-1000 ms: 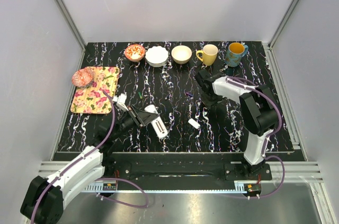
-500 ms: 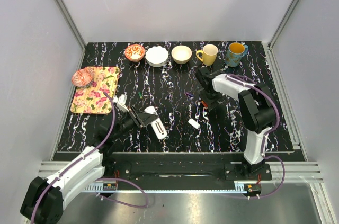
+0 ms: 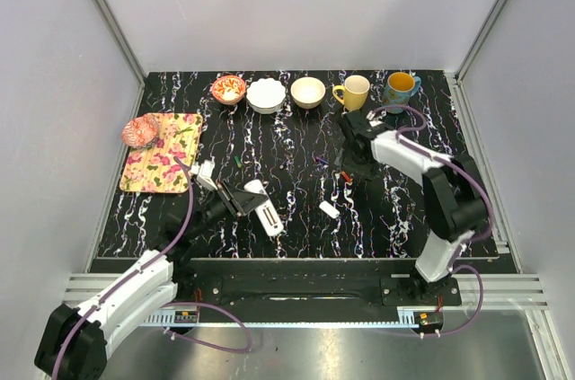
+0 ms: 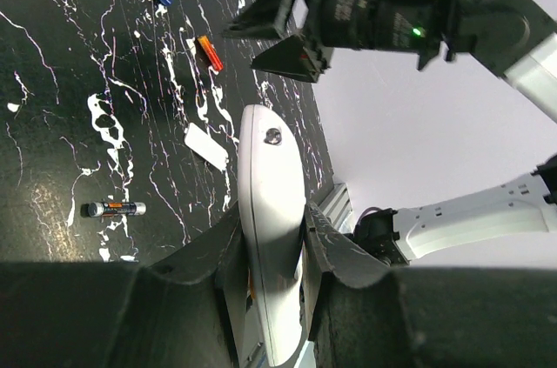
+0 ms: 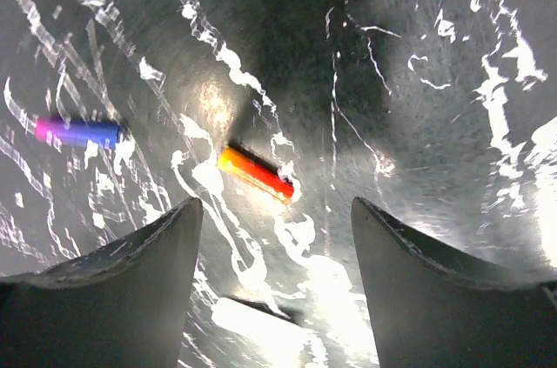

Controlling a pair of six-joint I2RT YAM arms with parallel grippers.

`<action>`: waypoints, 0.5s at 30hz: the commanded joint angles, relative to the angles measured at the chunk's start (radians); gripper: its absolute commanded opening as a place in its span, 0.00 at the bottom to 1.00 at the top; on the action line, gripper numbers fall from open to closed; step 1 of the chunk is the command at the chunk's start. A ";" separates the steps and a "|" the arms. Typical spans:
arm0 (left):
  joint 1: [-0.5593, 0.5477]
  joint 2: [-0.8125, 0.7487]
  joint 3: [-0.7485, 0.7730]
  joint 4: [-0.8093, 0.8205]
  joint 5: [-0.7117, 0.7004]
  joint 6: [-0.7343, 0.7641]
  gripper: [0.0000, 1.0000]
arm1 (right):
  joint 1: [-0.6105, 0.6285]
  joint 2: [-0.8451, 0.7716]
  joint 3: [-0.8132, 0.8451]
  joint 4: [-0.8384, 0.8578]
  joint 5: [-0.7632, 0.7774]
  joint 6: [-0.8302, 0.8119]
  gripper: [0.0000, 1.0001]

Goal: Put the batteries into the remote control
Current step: Adjust the battery at the center of the board.

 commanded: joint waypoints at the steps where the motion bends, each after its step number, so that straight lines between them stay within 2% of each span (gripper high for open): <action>1: -0.004 -0.006 -0.012 0.077 -0.017 -0.010 0.00 | 0.008 -0.251 -0.155 0.247 -0.096 -0.456 0.74; 2: -0.004 0.002 -0.017 0.080 -0.017 -0.010 0.00 | 0.008 -0.269 -0.202 0.322 -0.169 -0.529 0.74; 3: -0.003 0.008 -0.019 0.086 -0.016 -0.013 0.00 | 0.008 -0.275 -0.203 0.324 -0.187 -0.557 0.73; 6: -0.007 0.028 -0.022 0.106 -0.012 -0.016 0.00 | 0.011 -0.219 -0.143 0.245 -0.224 -0.680 0.69; 8: -0.007 0.041 -0.017 0.121 -0.005 -0.016 0.00 | 0.027 -0.168 -0.115 0.202 -0.193 -0.778 0.64; 15: -0.020 0.063 -0.011 0.137 0.011 -0.007 0.00 | 0.038 -0.108 -0.095 0.232 -0.218 -0.861 0.49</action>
